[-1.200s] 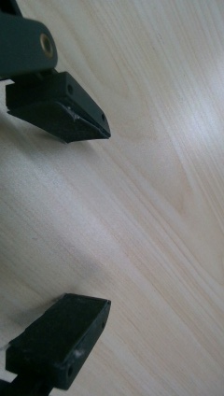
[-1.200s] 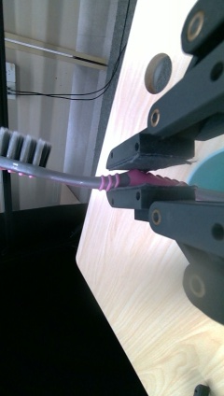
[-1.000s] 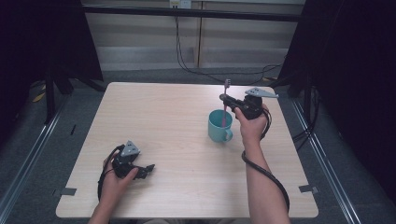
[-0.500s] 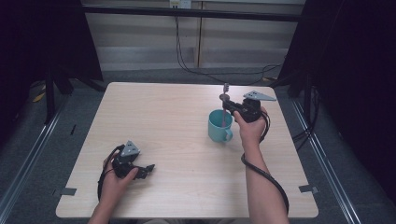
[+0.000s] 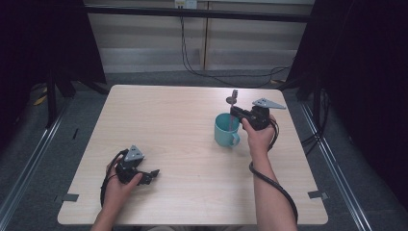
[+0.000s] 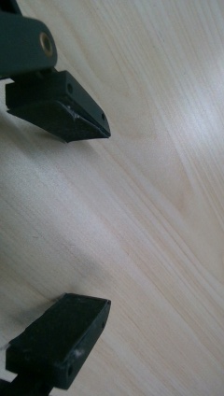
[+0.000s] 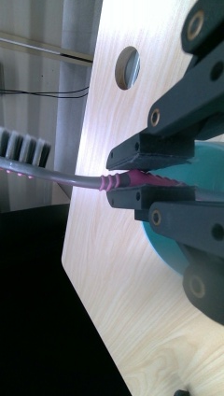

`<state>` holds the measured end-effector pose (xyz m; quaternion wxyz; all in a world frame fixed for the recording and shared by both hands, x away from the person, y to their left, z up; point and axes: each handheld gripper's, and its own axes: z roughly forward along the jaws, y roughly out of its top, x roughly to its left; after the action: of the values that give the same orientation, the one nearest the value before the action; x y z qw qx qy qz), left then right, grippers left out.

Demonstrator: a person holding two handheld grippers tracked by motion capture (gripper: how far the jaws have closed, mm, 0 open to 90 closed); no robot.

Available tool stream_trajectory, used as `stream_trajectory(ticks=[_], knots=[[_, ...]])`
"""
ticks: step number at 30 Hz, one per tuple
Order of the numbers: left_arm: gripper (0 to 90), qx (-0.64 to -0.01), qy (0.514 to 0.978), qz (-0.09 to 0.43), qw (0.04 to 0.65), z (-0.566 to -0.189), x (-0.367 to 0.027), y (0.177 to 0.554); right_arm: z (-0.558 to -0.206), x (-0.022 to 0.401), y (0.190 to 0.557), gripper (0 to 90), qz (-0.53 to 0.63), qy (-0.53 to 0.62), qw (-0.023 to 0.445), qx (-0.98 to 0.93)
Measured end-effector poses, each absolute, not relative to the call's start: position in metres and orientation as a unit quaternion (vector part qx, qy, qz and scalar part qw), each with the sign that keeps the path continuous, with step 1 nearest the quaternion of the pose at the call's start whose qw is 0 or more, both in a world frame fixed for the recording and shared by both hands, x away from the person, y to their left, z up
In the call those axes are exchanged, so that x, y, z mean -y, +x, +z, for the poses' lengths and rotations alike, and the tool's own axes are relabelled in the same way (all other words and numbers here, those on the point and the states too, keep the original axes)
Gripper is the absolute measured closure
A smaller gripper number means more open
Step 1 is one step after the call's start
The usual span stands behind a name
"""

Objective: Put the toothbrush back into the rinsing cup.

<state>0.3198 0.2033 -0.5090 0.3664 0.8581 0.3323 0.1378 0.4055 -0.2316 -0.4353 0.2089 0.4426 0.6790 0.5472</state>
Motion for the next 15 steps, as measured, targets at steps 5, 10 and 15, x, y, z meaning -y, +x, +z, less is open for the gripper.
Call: stream_trajectory(ticks=[5,10,15], knots=[[14.8,-0.332,0.858,0.138,0.366,-0.509,-0.203,0.320,-0.435,0.231,0.404,80.5,0.549,0.440,0.208,-0.680],[14.8,-0.331,0.859,0.138,0.366,-0.509,-0.203,0.319,-0.436,0.232,0.399,80.3,0.547,0.440,0.208,-0.682],[14.8,-0.331,0.859,0.138,0.366,-0.509,-0.203,0.319,-0.441,0.234,0.394,80.2,0.548,0.444,0.205,-0.679]])
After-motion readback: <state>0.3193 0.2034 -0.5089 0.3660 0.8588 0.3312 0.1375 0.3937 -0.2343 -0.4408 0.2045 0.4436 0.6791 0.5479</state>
